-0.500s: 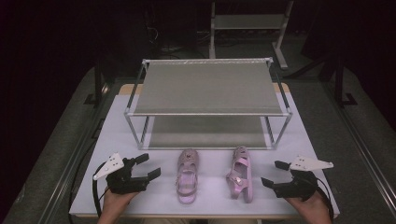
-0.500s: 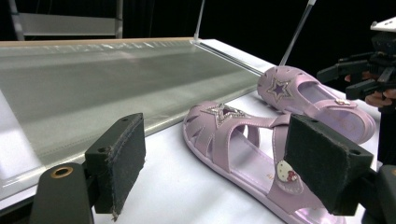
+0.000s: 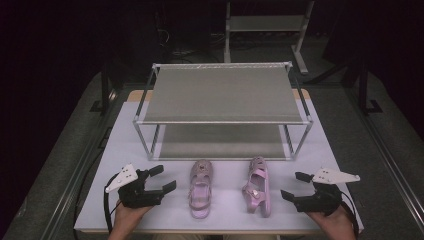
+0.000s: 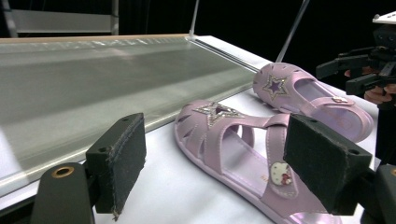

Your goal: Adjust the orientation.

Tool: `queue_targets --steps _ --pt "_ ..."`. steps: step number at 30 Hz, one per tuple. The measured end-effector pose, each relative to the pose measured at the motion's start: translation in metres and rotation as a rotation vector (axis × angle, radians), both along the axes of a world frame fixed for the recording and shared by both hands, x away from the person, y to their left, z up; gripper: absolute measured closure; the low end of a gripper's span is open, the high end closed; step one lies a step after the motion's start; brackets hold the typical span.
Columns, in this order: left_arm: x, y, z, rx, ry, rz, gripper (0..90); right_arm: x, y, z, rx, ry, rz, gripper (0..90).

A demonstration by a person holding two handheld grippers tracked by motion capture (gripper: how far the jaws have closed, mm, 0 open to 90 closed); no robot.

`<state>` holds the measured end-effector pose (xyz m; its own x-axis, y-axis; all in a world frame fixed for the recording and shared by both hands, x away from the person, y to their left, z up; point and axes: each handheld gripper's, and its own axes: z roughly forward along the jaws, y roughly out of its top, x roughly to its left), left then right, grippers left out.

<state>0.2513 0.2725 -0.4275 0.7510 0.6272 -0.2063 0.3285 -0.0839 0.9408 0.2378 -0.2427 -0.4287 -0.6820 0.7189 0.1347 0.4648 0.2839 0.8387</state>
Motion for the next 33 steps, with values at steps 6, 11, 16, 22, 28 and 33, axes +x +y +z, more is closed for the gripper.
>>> queue_targets --steps 6,11,16,22,28,33 --pt "0.001 -0.011 -0.001 0.008 0.009 -0.031 23.0 -0.001 0.0 0.002 0.012 -0.008 -0.013 14.9" --pt "0.003 -0.021 -0.003 0.024 0.03 -0.048 23.3 -0.001 -0.002 0.001 0.016 -0.007 -0.019 14.9" --pt "-0.002 -0.03 -0.001 0.024 0.038 -0.059 23.7 -0.001 -0.004 0.001 0.025 -0.01 -0.023 15.0" --pt "-0.011 -0.04 -0.002 0.035 0.06 -0.041 27.0 -0.005 -0.003 0.004 0.024 -0.02 -0.021 15.0" --pt "-0.017 -0.047 -0.001 0.057 0.07 -0.042 31.4 -0.007 0.0 0.006 0.019 -0.027 -0.015 15.0" --pt "-0.017 -0.053 -0.002 0.078 0.089 -0.054 33.7 -0.006 0.001 0.006 0.02 -0.03 -0.011 15.0"
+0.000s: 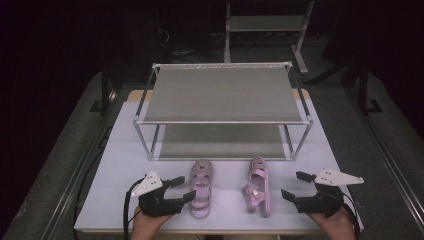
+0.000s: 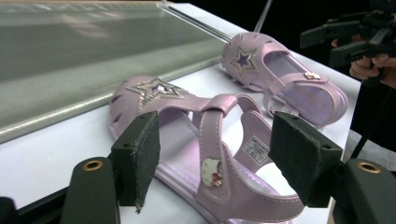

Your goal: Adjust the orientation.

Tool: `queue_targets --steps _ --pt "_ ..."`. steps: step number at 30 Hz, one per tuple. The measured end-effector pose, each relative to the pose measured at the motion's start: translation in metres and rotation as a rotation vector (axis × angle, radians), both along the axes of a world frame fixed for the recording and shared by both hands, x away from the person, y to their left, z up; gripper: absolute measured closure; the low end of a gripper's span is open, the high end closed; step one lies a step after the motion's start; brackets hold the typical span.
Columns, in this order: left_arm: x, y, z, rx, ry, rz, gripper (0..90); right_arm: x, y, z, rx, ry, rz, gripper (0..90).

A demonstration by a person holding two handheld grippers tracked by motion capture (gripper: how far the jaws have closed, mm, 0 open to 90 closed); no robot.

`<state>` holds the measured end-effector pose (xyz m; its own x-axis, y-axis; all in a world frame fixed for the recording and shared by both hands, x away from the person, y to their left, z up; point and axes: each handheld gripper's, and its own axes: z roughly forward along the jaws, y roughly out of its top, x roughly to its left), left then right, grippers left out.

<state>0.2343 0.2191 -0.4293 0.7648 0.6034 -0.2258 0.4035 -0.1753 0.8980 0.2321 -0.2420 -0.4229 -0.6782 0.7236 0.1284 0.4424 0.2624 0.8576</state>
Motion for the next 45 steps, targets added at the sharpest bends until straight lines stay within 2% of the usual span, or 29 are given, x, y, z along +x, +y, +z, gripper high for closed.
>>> queue_targets --steps 7,12,16,21,29,31,36,40,45 --pt "-0.002 -0.006 -0.001 0.051 0.02 0.007 39.1 0.002 0.0 -0.001 -0.008 0.012 0.004 15.0" --pt "-0.005 -0.006 -0.002 0.073 0.031 0.033 45.2 0.001 0.002 0.0 -0.014 0.007 0.009 15.0" --pt "-0.006 -0.008 -0.004 0.084 0.041 0.027 51.2 0.002 0.003 0.0 -0.022 0.008 0.013 15.3" --pt "-0.007 -0.011 -0.004 0.09 0.055 0.035 57.2 0.003 0.002 -0.002 -0.027 0.013 0.017 15.3" --pt "-0.009 -0.014 -0.004 0.091 0.057 0.033 57.5 0.004 0.003 -0.002 -0.028 0.02 0.013 16.3" --pt "-0.009 -0.014 -0.004 0.087 0.061 0.034 57.5 0.003 0.004 -0.002 -0.032 0.017 0.011 23.0" --pt "-0.01 -0.015 -0.005 0.083 0.058 0.039 58.1 0.002 0.004 0.0 -0.04 0.008 0.004 22.4" --pt "-0.009 -0.014 -0.004 0.097 0.063 0.052 63.9 0.002 0.005 0.0 -0.043 0.009 0.005 22.2" --pt "-0.008 -0.011 -0.005 0.09 0.077 0.076 72.8 0.003 0.002 -0.001 -0.04 0.015 0.002 22.0"
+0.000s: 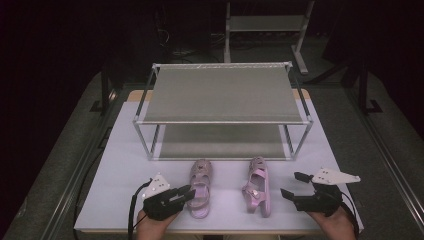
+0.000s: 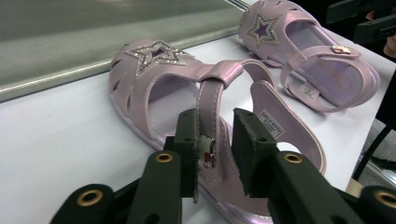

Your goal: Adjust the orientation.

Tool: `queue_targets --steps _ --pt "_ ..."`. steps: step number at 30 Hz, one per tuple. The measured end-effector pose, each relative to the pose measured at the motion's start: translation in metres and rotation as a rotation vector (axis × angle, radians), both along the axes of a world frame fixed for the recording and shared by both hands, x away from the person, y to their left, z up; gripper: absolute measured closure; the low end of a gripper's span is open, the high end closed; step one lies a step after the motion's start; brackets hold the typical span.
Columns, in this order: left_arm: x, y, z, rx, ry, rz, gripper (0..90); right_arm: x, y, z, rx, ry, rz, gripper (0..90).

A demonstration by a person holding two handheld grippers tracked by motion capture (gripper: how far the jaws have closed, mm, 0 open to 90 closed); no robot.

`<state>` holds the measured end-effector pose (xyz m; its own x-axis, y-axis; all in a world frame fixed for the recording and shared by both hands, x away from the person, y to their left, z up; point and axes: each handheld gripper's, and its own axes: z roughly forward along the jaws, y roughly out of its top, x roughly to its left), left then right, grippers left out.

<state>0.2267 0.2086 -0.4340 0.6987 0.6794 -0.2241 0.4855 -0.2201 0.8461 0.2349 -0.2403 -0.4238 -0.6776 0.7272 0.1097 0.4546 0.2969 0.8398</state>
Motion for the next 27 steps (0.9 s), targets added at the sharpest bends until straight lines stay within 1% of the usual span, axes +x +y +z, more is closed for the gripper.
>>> queue_targets --steps 5,10,12,15,17,19,22,23,24,27 --pt "-0.001 0.004 0.0 0.0 0.005 0.04 77.3 0.0 -0.002 0.001 0.01 -0.005 -0.003 21.9" --pt "0.0 0.011 0.0 -0.021 0.016 0.064 79.9 -0.001 -0.003 0.002 0.01 -0.01 -0.003 22.0" --pt "0.001 0.015 0.0 -0.038 0.021 0.075 80.4 -0.001 -0.003 0.002 0.008 -0.01 -0.008 22.0" --pt "0.002 0.023 -0.001 -0.089 0.039 0.092 81.8 -0.001 -0.004 0.001 0.011 -0.009 -0.01 22.0" --pt "0.002 0.026 -0.001 -0.126 0.044 0.106 82.5 -0.001 -0.005 0.001 0.013 -0.007 -0.014 22.0" --pt "0.0 0.028 0.0 -0.143 0.035 0.113 82.6 -0.001 -0.005 0.001 0.011 -0.007 -0.016 21.9" --pt "-0.002 0.029 0.003 -0.148 0.023 0.118 82.7 -0.001 -0.005 0.002 0.006 -0.014 -0.025 22.0" --pt "-0.003 0.029 0.004 -0.154 0.015 0.118 82.7 -0.001 -0.005 0.002 0.006 -0.016 -0.026 22.0" --pt "-0.003 0.029 0.005 -0.161 0.014 0.12 82.8 -0.001 -0.005 0.002 0.006 -0.017 -0.026 21.9" --pt "-0.005 0.029 0.008 -0.178 -0.002 0.112 83.0 -0.002 -0.005 0.002 0.008 -0.018 -0.026 21.9"
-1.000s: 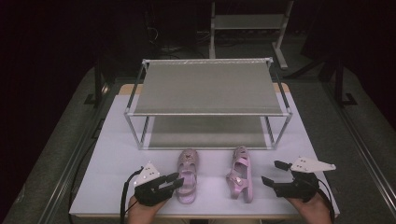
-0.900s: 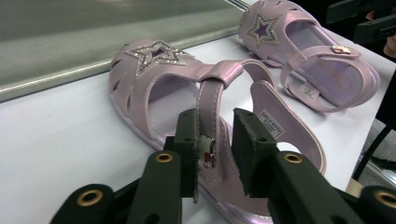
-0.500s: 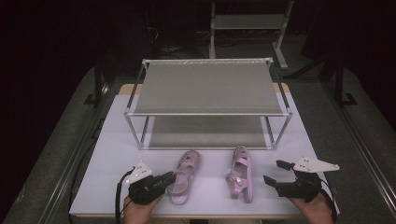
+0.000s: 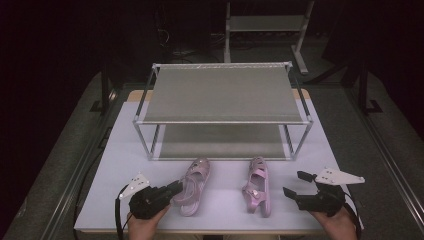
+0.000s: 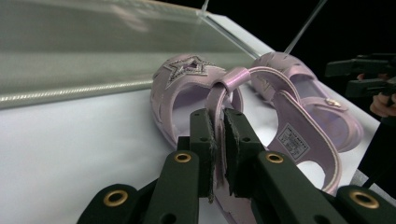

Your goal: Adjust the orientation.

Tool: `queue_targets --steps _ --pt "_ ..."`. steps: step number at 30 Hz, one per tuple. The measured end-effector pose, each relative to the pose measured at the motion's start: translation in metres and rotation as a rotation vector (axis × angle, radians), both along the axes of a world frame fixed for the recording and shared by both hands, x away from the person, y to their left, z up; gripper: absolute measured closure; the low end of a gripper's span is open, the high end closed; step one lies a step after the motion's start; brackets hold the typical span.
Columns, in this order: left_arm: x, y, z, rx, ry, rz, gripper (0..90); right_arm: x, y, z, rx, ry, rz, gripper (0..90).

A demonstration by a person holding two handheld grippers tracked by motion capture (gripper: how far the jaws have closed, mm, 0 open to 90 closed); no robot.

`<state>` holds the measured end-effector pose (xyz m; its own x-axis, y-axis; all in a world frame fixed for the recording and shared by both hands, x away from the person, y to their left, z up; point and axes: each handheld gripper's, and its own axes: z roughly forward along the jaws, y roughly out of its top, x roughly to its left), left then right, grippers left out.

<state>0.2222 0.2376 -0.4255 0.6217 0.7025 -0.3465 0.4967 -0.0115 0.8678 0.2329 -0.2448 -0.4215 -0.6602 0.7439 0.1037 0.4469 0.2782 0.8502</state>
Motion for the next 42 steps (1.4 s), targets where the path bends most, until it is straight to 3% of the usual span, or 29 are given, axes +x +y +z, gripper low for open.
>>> queue_targets --steps 17,29,42 --pt "0.01 -0.011 0.009 -0.086 -0.028 0.028 83.1 -0.001 0.001 0.0 0.001 -0.001 -0.002 21.9" --pt "0.043 -0.021 0.009 -0.147 -0.052 0.127 83.1 -0.001 0.006 -0.001 0.007 0.0 0.023 22.0" --pt "0.074 -0.043 0.005 -0.123 -0.061 0.148 83.3 0.0 0.004 0.001 0.033 -0.006 0.028 22.0"
